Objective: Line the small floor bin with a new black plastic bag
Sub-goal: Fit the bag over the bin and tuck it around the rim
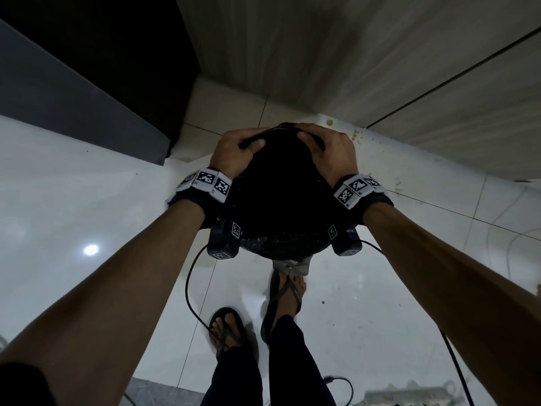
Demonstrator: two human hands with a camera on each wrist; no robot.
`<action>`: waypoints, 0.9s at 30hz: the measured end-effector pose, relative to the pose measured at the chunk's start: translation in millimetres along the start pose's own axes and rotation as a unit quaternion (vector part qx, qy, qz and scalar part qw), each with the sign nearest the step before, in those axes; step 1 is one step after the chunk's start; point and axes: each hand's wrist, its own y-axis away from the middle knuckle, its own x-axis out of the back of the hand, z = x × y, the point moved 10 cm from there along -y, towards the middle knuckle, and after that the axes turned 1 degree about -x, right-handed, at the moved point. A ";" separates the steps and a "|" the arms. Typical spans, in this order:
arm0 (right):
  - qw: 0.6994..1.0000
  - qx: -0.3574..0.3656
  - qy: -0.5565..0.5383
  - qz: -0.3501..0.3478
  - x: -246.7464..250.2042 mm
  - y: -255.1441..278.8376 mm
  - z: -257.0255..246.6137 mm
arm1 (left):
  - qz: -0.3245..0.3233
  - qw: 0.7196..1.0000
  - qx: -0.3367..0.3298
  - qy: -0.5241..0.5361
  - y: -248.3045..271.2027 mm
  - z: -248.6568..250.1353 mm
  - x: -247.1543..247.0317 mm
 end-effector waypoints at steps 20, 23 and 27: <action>0.987 -0.127 -0.076 0.057 -1.0 117.1 63.9 | 0.101 0.991 0.080 -0.016 109.8 -57.9 -0.4; 0.986 -0.139 -0.079 0.057 -3.3 126.4 62.1 | 0.095 0.993 0.075 -0.014 114.7 -59.0 -0.1; 0.979 -0.169 -0.088 0.066 -9.1 147.4 62.6 | 0.098 0.993 0.059 0.014 129.1 -55.8 -7.0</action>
